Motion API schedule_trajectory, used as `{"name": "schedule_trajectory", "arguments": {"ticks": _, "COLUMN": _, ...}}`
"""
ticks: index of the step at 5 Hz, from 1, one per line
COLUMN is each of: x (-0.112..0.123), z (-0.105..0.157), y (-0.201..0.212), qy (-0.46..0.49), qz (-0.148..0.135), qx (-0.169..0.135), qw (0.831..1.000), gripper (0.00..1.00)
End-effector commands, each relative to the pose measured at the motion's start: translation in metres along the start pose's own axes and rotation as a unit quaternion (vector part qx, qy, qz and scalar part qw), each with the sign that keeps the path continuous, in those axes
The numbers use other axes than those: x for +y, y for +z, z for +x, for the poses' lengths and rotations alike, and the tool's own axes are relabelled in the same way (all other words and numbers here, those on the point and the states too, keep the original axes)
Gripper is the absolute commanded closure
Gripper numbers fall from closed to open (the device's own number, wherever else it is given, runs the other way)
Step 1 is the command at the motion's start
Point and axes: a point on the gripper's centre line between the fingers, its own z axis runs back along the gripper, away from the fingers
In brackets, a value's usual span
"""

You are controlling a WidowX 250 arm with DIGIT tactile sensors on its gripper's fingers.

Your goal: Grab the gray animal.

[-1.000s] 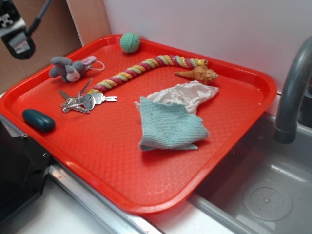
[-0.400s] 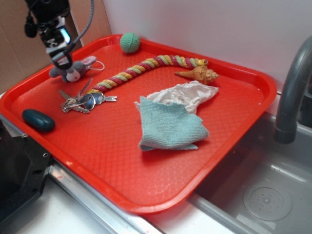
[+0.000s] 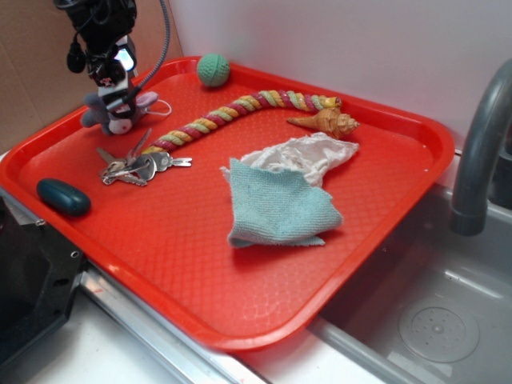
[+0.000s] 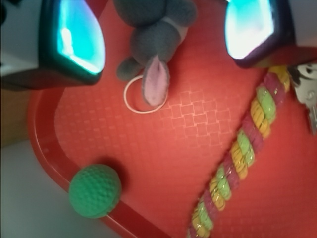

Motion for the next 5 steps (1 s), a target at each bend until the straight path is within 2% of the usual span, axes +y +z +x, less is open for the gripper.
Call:
{"name": "schedule_trajectory", "arguments": {"ticks": 1, "x": 0.014, "z": -0.025, "y": 0.006, "qy": 0.014, "qz": -0.004, "qx": 0.01, "qw": 1.0, "gripper": 0.0}}
{"name": "schedule_trajectory", "arguments": {"ticks": 2, "x": 0.011, "z": -0.035, "y": 0.0, "qy": -0.001, "qz": -0.001, "qx": 0.019, "qw": 1.0, "gripper": 0.0}}
{"name": "schedule_trajectory", "arguments": {"ticks": 3, "x": -0.002, "z": -0.025, "y": -0.022, "qy": -0.042, "qz": -0.01, "qx": 0.041, "qw": 0.998, "gripper": 0.0}}
{"name": "schedule_trajectory", "arguments": {"ticks": 4, "x": -0.011, "z": -0.03, "y": -0.044, "qy": -0.046, "qz": -0.024, "qx": 0.084, "qw": 0.995, "gripper": 0.0}}
{"name": "schedule_trajectory", "arguments": {"ticks": 5, "x": -0.022, "z": -0.04, "y": -0.054, "qy": -0.046, "qz": -0.017, "qx": 0.108, "qw": 0.993, "gripper": 1.0}}
